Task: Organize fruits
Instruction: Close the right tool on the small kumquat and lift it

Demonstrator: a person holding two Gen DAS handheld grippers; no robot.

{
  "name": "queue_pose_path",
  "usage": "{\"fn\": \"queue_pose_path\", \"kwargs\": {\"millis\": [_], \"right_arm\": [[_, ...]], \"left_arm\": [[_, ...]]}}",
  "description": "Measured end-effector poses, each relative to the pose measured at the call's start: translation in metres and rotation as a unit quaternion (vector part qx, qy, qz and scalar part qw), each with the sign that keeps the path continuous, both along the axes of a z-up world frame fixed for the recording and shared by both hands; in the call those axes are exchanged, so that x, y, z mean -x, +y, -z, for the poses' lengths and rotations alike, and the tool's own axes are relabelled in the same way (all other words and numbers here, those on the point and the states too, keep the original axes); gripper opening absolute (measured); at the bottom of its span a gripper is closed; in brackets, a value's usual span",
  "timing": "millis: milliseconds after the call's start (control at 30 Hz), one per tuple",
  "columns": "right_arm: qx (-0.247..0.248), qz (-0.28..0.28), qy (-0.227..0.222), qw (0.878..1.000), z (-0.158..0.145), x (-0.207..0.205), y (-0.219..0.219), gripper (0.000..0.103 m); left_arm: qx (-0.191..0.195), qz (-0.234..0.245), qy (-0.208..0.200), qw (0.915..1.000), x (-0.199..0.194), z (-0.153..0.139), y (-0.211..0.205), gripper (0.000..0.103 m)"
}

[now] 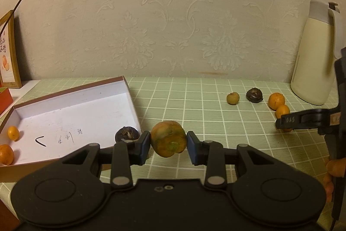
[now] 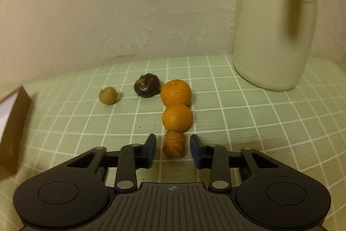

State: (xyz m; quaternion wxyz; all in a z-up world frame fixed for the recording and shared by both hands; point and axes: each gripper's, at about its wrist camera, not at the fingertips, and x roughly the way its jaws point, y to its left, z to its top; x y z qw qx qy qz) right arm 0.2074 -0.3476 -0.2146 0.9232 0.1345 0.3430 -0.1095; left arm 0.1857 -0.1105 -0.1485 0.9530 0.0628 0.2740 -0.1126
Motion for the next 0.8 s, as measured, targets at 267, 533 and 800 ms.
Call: {"fn": "queue_pose_path", "kwargs": {"millis": [267,533,800], "right_arm": [[0.039,-0.018,0.003,0.999,0.001,0.000,0.012,0.021],[0.024,-0.035,-0.090,0.995,-0.044,0.032,0.030,0.021],[0.012,-0.103,-0.188,0.977,-0.094,0.064,0.085,0.021]], "left_arm": [[-0.003,-0.004,-0.003,1.0000,0.001,-0.001,0.004,0.027],[0.010,-0.027,-0.011,0.9995,0.003,-0.015,0.023,0.027],[0.017,-0.082,-0.053,0.9950,0.014,-0.045,0.075,0.027]]}}
